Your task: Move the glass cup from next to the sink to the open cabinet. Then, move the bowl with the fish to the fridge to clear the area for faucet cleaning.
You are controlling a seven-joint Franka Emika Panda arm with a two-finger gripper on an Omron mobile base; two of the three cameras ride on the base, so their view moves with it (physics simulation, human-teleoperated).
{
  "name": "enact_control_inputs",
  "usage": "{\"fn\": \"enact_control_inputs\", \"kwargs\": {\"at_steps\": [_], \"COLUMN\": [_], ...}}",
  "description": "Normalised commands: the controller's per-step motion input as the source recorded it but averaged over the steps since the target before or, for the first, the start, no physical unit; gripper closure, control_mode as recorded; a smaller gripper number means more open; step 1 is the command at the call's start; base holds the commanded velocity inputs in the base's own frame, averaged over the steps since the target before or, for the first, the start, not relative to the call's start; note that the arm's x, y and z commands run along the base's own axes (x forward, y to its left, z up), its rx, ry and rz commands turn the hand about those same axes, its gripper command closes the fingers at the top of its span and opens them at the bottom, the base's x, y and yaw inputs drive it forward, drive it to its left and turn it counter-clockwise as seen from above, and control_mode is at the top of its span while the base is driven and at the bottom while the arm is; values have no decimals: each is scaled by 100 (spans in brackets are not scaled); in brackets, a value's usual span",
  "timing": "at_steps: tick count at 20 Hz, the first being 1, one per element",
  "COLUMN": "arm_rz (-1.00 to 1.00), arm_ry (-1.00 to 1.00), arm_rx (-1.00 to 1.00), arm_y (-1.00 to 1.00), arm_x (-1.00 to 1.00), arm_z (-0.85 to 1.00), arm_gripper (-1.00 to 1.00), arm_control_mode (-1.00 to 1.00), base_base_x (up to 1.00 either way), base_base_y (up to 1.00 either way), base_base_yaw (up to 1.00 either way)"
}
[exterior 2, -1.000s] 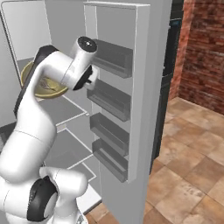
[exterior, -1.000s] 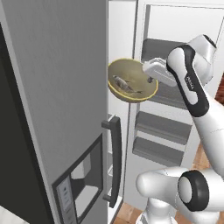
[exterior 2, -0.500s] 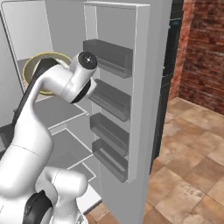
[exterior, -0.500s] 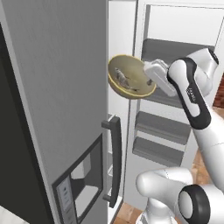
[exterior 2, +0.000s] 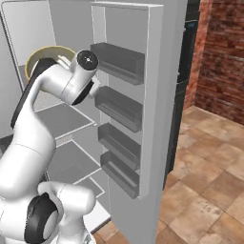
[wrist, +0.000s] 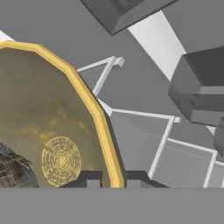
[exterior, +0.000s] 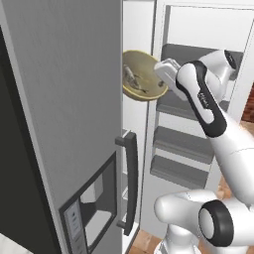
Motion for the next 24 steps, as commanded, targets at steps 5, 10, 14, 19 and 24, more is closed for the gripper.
{"fn": "enact_control_inputs", "kwargs": {"at_steps": [5,10,14,19,24], "arm_rz": [-9,-8,0,0,-3], "arm_ry": [0,0,4,9,11], "arm_rx": [0,0,0,0,0], "arm_y": [5,7,3,12,16], "arm_x": [31,19,8,26,50], "arm_z": [38,8,-16,-26,-1], "arm_gripper": [100,100,100,100,100], "arm_control_mode": [-100,-100,-100,-100,-100], "base_base_x": [0,0,0,0,0], "base_base_y": [0,0,0,0,0], "base_base_yaw": [0,0,0,0,0]}}
